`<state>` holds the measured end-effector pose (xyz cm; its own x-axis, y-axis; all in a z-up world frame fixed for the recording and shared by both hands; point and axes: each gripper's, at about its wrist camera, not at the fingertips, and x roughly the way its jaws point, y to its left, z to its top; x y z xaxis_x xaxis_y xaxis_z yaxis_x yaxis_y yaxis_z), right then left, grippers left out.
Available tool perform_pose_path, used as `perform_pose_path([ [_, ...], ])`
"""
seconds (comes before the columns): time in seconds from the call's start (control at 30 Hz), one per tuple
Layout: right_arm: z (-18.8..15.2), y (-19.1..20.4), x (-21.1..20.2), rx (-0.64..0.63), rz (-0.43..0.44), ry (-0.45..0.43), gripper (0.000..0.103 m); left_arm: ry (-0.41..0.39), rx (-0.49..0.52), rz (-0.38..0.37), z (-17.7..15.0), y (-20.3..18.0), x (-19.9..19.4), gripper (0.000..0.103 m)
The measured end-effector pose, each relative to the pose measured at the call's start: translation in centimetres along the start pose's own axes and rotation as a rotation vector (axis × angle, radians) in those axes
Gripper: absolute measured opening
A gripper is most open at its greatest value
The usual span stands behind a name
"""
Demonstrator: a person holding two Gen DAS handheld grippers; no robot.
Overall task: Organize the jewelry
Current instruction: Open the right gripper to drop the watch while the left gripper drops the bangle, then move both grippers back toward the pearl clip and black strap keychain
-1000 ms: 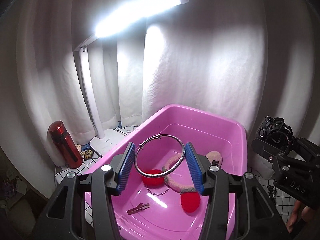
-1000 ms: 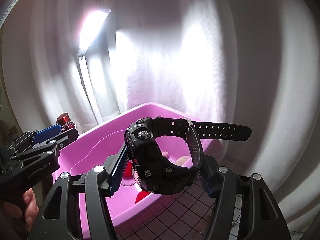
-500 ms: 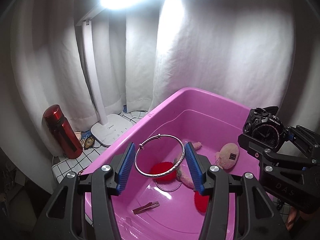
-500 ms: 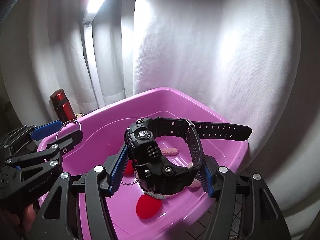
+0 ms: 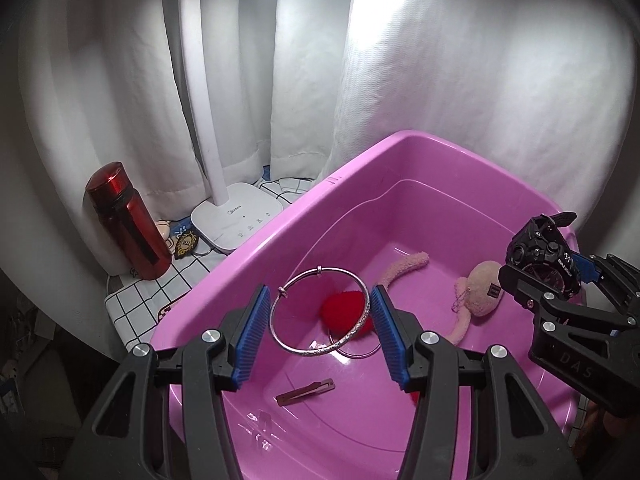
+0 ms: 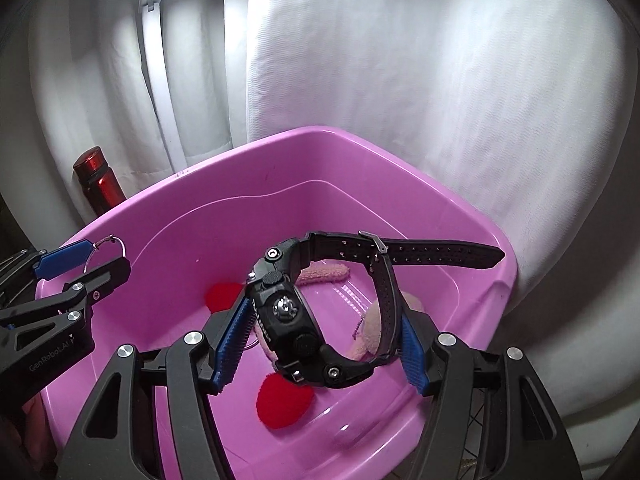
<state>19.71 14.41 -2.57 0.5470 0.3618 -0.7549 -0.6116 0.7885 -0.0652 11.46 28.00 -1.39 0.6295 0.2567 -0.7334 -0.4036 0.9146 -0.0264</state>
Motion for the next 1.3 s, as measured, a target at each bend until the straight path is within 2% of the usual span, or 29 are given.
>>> perform_pose_path([
  [0.03, 0.0, 0.0, 0.1, 0.0, -0.005, 0.005, 0.063, 0.0, -0.002, 0.003, 0.0, 0.1, 0.0, 0.054],
  [0.13, -0.2, -0.1, 0.5, 0.008, 0.007, 0.019, 0.065, -0.015, -0.005, 0.016, 0.0, 0.4, -0.3, 0.08],
  [0.3, -0.3, -0.1, 0.1, 0.007, -0.006, 0.003, 0.069, -0.03, -0.001, 0.037, 0.2, 0.5, -0.8, 0.091],
  [0.93, -0.9, -0.7, -1.8, 0.031, 0.009, -0.036, 0.069, -0.036, -0.013, 0.041, -0.1, 0.2, -2.0, 0.092],
  [1.3, -1.9, -1.7, -4.7, 0.05, 0.014, -0.071, 0.069, -0.067, -0.007, 0.04, -0.6, -1.1, -4.3, 0.092],
])
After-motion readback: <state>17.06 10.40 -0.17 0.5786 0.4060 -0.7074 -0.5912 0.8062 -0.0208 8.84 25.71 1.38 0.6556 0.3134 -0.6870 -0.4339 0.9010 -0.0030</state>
